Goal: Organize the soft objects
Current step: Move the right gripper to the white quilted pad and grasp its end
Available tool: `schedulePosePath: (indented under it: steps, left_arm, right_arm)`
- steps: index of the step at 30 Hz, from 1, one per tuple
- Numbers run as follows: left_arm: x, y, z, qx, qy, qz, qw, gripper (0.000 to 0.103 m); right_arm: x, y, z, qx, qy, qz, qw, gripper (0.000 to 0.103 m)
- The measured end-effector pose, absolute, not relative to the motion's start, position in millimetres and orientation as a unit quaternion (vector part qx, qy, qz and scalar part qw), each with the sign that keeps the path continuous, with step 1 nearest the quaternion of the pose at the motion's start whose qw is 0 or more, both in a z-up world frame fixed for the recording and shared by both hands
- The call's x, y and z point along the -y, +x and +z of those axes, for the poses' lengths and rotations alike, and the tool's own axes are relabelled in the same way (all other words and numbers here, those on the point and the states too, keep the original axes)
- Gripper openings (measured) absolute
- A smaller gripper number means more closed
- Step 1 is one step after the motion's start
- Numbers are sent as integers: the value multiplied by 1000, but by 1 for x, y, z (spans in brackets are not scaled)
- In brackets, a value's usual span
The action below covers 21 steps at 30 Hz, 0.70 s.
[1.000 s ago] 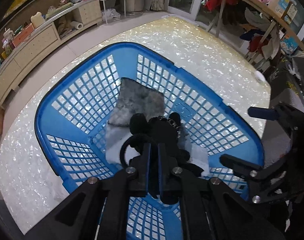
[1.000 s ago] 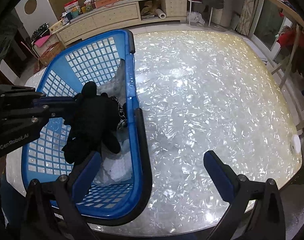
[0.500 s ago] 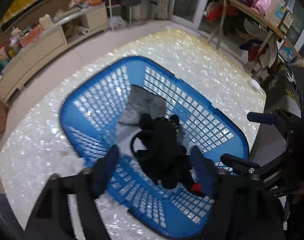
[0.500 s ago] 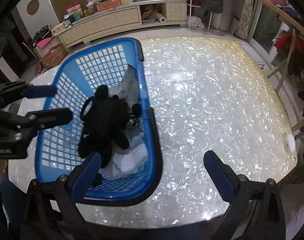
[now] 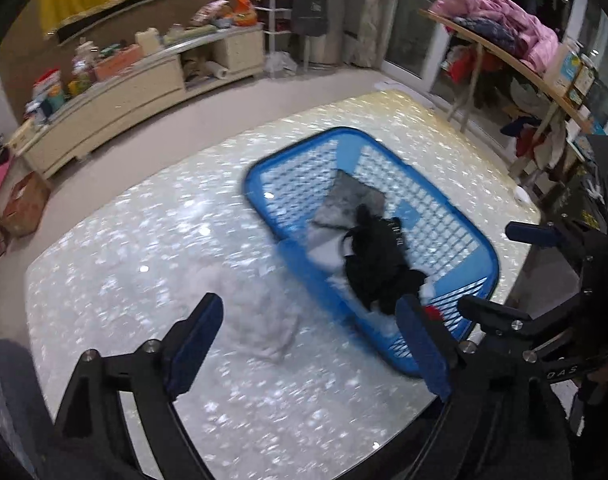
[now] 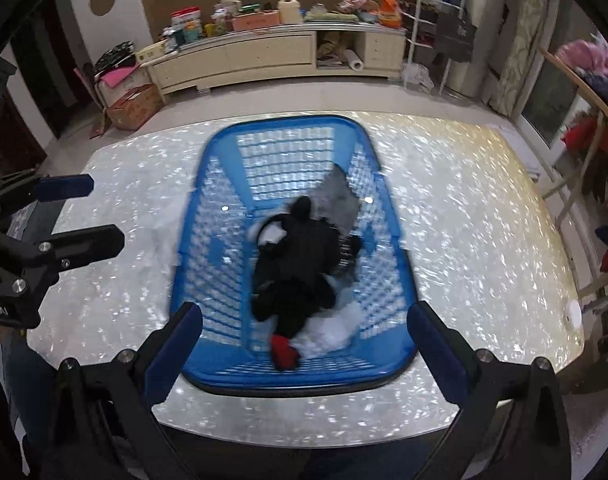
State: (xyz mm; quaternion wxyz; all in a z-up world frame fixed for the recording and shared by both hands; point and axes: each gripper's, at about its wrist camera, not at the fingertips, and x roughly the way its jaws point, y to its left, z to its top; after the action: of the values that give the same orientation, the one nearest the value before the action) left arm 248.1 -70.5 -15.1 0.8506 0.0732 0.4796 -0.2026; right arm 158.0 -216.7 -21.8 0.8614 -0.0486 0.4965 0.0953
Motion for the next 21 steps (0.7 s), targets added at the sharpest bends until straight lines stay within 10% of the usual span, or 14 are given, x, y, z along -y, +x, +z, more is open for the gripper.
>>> schedulePosePath:
  steps: [21]
  left_arm:
    - [-100, 199, -54, -490, 20, -97, 866, 103]
  right_arm:
    - [66, 178, -61, -505, -127, 205, 828, 102]
